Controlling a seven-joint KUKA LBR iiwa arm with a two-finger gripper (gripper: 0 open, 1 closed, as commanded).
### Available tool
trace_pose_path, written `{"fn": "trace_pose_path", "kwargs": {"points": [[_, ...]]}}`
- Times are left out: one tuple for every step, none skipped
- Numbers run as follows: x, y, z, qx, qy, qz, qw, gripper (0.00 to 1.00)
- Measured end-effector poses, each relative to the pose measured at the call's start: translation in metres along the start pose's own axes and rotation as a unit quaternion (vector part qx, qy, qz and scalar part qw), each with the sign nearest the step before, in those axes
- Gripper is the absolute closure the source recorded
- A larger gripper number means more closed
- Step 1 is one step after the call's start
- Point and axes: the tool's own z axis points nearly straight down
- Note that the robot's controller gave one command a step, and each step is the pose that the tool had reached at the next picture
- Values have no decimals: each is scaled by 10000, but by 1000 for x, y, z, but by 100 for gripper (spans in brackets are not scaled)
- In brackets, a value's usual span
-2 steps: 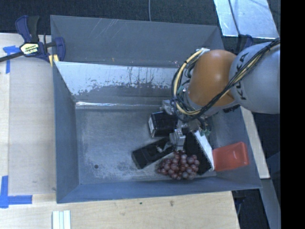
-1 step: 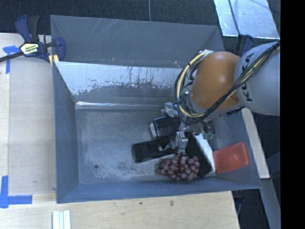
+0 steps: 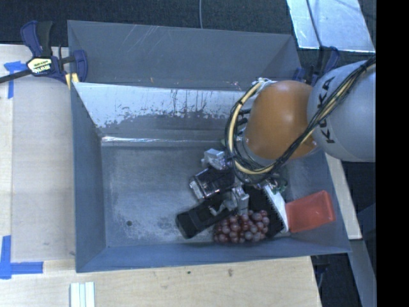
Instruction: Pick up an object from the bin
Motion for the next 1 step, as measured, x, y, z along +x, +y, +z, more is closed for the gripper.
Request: {"fn": "trace_pose_path", "kwargs": {"points": [[18,4,22,39,-282,-1407,9896,0]]}}
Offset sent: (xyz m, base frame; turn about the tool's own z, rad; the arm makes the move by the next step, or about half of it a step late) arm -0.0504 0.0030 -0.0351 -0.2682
